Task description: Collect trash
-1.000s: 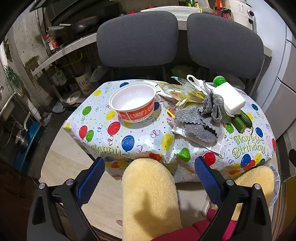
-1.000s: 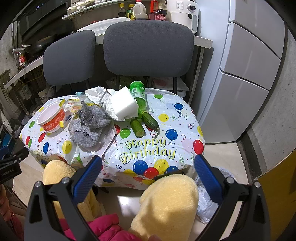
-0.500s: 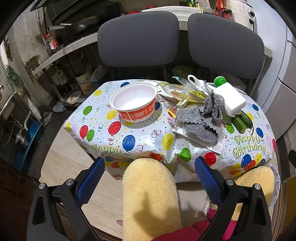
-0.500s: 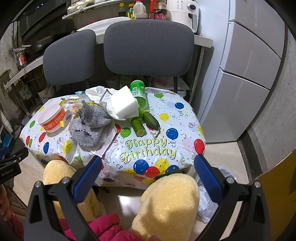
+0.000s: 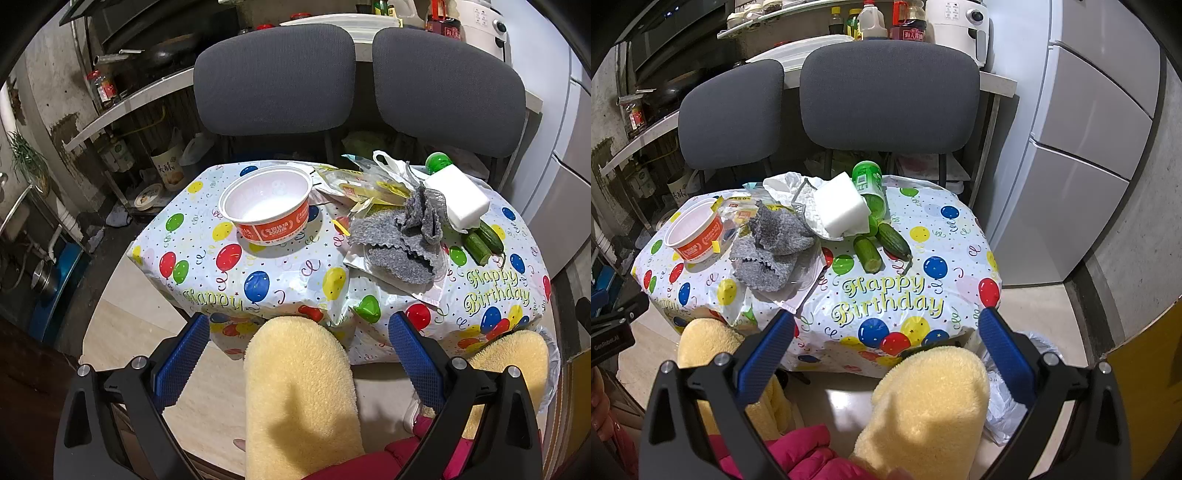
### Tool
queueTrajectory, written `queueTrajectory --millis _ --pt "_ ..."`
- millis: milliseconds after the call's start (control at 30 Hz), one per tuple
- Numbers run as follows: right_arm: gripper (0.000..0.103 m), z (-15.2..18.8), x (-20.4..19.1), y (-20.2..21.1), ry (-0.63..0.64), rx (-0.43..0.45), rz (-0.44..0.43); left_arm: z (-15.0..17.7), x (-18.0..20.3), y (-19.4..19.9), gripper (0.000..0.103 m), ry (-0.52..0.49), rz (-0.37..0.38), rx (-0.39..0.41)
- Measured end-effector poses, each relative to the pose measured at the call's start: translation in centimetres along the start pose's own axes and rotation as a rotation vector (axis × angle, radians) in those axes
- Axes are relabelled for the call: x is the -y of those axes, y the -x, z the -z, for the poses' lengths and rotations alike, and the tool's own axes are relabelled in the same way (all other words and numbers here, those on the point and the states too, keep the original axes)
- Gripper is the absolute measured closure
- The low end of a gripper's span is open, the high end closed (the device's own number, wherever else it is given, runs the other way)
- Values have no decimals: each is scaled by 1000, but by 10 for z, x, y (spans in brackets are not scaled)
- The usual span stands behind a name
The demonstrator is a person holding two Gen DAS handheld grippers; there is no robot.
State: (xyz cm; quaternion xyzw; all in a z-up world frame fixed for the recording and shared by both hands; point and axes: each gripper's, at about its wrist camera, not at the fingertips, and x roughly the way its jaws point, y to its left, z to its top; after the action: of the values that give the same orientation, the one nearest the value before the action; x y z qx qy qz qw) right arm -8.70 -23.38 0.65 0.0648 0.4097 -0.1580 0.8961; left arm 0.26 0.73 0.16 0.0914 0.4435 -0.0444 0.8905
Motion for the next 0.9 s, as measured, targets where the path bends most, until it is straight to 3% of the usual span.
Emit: queueTrajectory --millis 900 --pt "6 -1 1 1 1 0 0 0 1 2 7 -1 0 2"
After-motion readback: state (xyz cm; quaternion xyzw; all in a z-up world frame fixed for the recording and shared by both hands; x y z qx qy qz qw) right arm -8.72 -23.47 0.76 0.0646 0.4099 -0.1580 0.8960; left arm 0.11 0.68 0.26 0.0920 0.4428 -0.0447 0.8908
